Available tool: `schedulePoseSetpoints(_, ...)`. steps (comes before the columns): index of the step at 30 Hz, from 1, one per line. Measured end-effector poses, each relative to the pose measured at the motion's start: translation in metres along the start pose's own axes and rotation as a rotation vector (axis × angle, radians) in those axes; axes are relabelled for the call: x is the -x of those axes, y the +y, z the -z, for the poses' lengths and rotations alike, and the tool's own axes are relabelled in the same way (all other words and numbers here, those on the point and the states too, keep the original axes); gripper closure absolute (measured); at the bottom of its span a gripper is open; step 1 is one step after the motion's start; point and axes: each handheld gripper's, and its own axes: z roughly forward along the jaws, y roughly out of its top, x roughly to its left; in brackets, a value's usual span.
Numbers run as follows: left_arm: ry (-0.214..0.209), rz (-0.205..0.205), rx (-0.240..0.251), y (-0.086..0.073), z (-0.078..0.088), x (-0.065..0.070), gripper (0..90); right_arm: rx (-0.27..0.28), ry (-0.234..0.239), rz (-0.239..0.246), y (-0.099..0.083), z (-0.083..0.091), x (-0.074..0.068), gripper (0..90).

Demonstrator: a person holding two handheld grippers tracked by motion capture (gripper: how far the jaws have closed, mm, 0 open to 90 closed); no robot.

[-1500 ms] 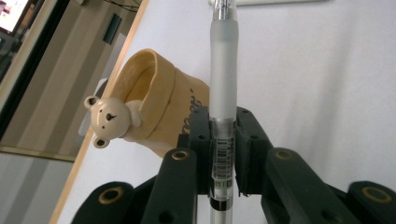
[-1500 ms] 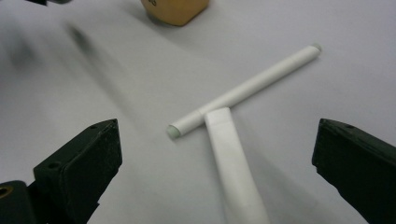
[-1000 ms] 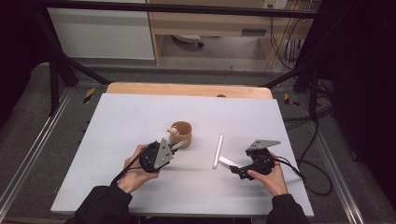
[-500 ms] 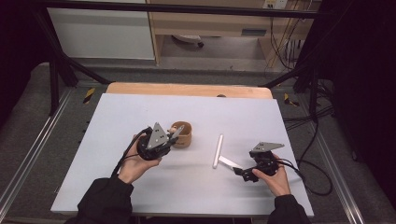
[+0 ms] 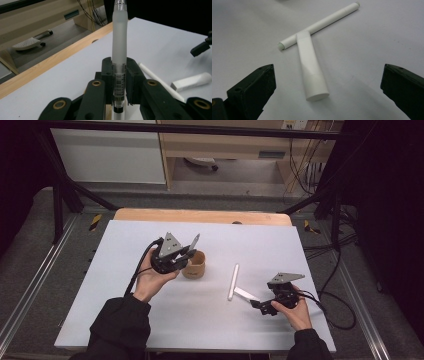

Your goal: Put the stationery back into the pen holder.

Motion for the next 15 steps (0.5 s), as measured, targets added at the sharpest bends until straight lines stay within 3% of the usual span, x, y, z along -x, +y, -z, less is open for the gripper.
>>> schedulePoseSetpoints(15, 0.021, 0.067, 0.034, 0.019, -0.026, -0.009, 78.7, 0.002, 0.007, -0.001, 0.000, 0.001, 0.000, 0.6)
